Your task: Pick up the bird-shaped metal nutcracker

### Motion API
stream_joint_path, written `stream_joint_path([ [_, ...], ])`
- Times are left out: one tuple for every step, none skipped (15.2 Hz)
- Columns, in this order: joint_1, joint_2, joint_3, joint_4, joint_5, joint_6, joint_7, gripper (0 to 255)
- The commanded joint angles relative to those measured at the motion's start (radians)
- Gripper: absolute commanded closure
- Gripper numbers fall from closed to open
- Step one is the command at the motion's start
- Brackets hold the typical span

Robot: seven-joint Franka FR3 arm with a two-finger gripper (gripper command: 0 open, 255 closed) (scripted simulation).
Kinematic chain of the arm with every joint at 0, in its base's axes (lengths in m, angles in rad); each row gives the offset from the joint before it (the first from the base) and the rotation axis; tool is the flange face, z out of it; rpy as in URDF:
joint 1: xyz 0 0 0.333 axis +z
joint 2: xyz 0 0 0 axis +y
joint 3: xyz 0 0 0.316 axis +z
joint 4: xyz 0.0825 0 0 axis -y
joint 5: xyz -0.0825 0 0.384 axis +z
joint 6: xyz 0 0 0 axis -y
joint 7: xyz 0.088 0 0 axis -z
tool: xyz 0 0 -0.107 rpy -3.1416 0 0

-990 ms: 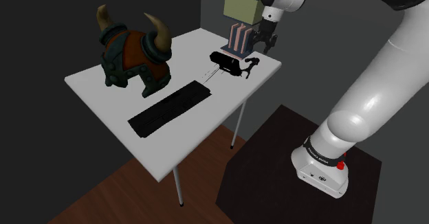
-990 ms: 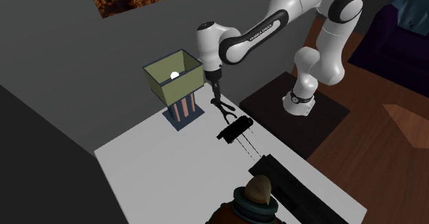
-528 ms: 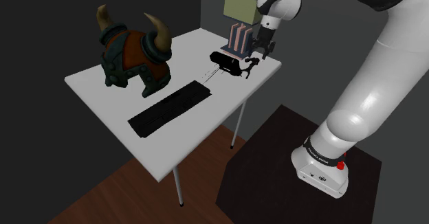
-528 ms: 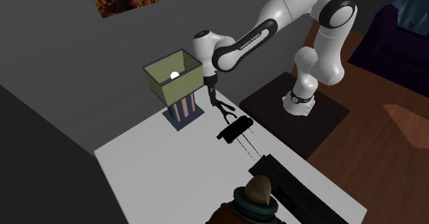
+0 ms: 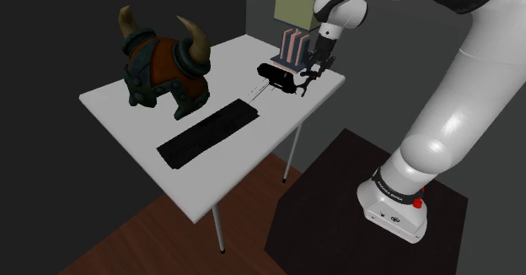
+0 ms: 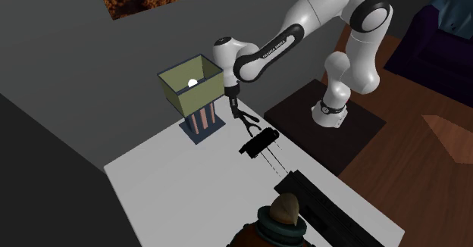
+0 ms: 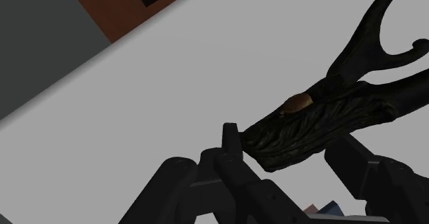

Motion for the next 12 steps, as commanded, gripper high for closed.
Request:
stream_joint_path([
  [0.0,0.002,0.0,0.0,0.0,0.001,0.0,255],
  [0.0,0.002,0.0,0.0,0.0,0.001,0.0,255],
  [0.0,0.001,0.0,0.0,0.0,0.001,0.0,255],
  [0.0,0.002,0.0,0.0,0.0,0.001,-0.001,255],
  [0.001,0.0,0.0,-0.001,0.0,0.001,0.001,255],
  [0.001,-0.008,-0.001,0.003,-0.006,-0.01,0.006,255],
  [0.002,-0.016,-0.002,0.008,-0.011,-0.022,0.011,255],
  [0.002,-0.023,-0.002,0.014,-0.016,-0.033,0.016,255],
  [0.003,-0.03,-0.003,0.019,-0.02,-0.045,0.021,255],
  [0.003,-0.037,-0.004,0.025,-0.025,-0.056,0.026,255],
  [0.004,-0.044,-0.005,0.031,-0.029,-0.068,0.031,255],
  [0.004,-0.051,-0.005,0.037,-0.034,-0.079,0.035,255],
])
